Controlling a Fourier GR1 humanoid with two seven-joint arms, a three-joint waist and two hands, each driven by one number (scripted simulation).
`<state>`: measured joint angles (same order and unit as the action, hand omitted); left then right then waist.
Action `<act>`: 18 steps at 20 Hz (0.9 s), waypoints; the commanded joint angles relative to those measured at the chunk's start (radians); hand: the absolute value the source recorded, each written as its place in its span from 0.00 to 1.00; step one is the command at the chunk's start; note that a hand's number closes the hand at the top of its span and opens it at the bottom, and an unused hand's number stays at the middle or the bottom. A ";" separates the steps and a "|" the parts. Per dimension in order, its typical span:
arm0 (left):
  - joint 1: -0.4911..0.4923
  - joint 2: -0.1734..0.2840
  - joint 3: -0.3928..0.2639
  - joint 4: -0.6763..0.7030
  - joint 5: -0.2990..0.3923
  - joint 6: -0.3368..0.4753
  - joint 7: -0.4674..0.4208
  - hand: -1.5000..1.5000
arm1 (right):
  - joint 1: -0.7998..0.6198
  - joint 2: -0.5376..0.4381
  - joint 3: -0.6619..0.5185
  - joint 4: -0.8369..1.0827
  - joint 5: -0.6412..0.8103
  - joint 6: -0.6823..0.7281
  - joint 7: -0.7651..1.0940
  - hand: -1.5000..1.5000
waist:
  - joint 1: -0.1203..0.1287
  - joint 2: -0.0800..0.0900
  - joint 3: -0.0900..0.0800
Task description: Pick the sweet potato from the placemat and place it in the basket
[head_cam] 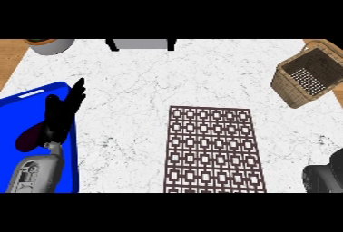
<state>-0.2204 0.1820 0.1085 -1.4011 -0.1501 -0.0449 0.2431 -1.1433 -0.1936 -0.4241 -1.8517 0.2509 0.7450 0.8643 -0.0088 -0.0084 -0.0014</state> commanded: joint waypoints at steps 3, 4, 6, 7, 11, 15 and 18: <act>0.005 -0.015 -0.016 0.007 -0.011 0.003 -0.010 0.50 | -0.188 -0.227 0.010 0.216 0.045 0.066 0.069 1.00 | 0.009 0.007 -0.001; 0.013 0.007 -0.007 -0.041 0.006 -0.017 0.017 0.50 | -0.142 -0.257 0.075 0.234 0.126 0.088 0.008 1.00 | 0.027 0.011 -0.001; 0.003 -0.002 -0.008 -0.024 -0.001 -0.005 0.018 0.50 | -0.109 -0.333 0.088 0.278 0.172 0.101 -0.091 1.00 | 0.024 0.016 0.000; -0.004 -0.015 -0.021 -0.014 -0.014 0.006 0.005 0.50 | -0.124 -0.370 0.119 0.316 0.212 0.114 -0.103 1.00 | 0.027 0.020 0.000; -0.006 -0.026 -0.023 -0.011 -0.013 0.012 -0.007 0.50 | -0.119 -0.505 0.159 0.448 0.275 0.145 -0.230 1.00 | 0.028 0.020 0.000; 0.021 -0.003 -0.015 -0.024 0.007 -0.026 -0.018 0.50 | -0.037 -0.598 0.192 0.588 0.377 0.032 -0.445 1.00 | 0.038 0.021 0.001; -0.014 -0.018 -0.023 0.011 -0.021 0.006 -0.017 0.50 | -0.013 -0.655 0.186 0.682 0.420 -0.055 -0.568 1.00 | 0.027 0.018 0.001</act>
<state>-0.2272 0.1662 0.0897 -1.4044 -0.1607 -0.0441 0.2303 -1.1888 -0.7721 -0.2519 -1.2844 0.6049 0.7728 0.4386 0.0206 0.0110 -0.0002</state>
